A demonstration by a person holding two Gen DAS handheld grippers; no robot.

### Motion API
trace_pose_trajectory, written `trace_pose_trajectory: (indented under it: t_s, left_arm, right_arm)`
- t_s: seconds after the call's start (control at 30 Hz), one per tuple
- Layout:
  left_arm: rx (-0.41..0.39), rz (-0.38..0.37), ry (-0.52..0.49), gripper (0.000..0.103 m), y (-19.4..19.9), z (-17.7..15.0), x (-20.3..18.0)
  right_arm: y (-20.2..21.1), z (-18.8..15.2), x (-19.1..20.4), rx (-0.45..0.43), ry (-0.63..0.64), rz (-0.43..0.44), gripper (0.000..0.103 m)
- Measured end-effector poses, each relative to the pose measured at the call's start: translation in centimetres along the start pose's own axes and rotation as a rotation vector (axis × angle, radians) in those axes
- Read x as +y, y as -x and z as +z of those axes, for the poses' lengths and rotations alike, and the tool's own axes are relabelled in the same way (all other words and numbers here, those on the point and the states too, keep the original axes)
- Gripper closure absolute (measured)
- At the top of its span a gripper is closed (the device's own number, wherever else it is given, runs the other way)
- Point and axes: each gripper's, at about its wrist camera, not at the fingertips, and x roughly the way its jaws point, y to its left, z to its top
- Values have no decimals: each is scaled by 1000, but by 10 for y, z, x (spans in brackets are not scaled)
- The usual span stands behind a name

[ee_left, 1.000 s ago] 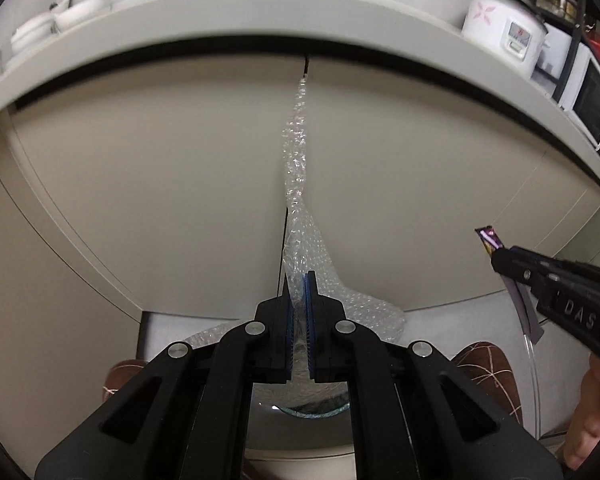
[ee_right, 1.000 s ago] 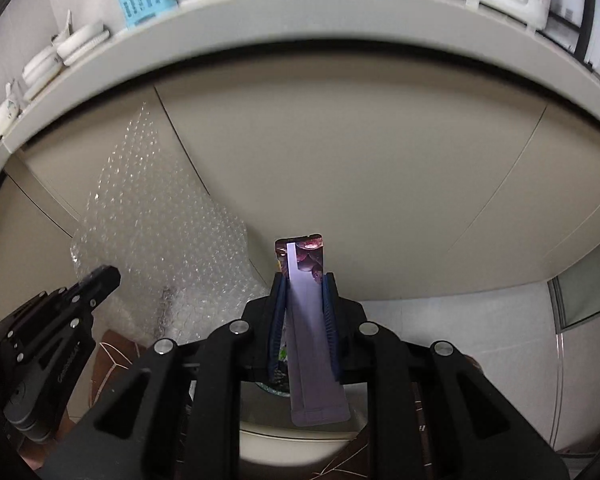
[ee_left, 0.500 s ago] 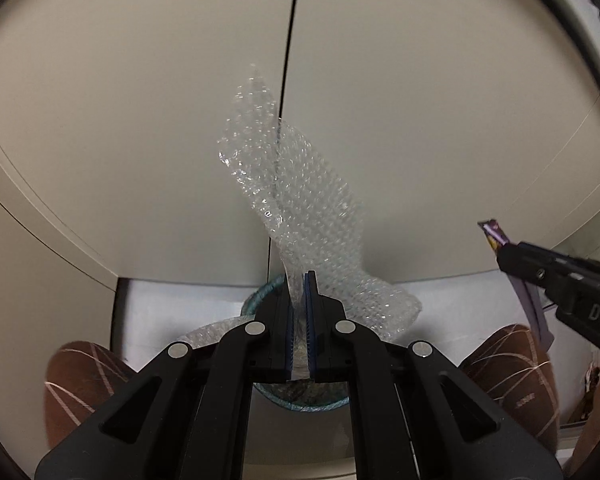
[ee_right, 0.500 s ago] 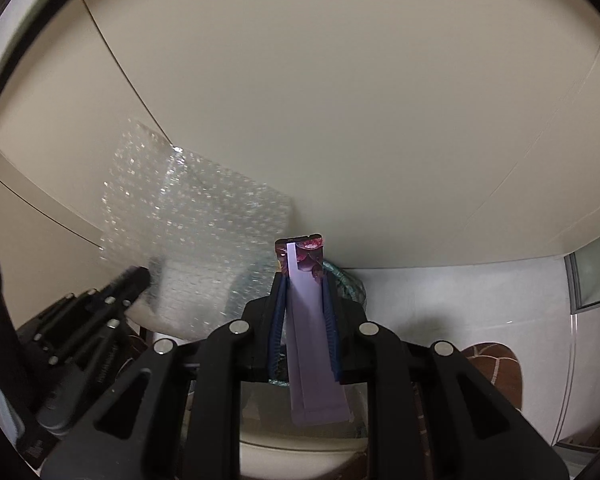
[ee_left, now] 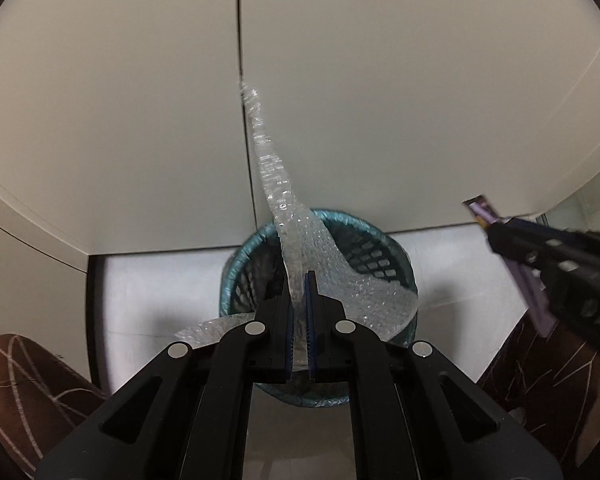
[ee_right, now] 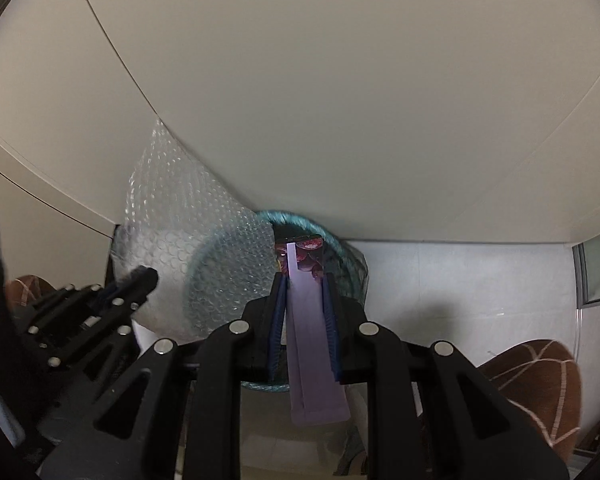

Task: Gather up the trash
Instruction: 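Carry the bubble wrap and purple wrapper down over the wastebasket, then open both tools to drop the bubble wrap and wrapper into the wastebasket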

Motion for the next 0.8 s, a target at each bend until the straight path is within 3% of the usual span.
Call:
trace_pose_trajectory:
  t_s: [0.17,0.37,0.43,0.53,0.8]
  left_arm:
    - [48,5,-19,99,-18,-6,-4]
    - [79,25,-15,93,-27,-10,-5]
    - [82,30,-2,70,-28,-11,-2]
    - [69,40,27,54,-26,-10,5]
    - [39,91,91,30,-24,-6,20]
  right_arm:
    - [-29,-4,11,65,8,18,85]
    - [-38,0,17,80,4,27,85]
    - [-40,4,10,81,-4,42,85]
    - [-35,1,2,83,-16,53,85]
    - [-33,-5,-3,80,-7,101,85]
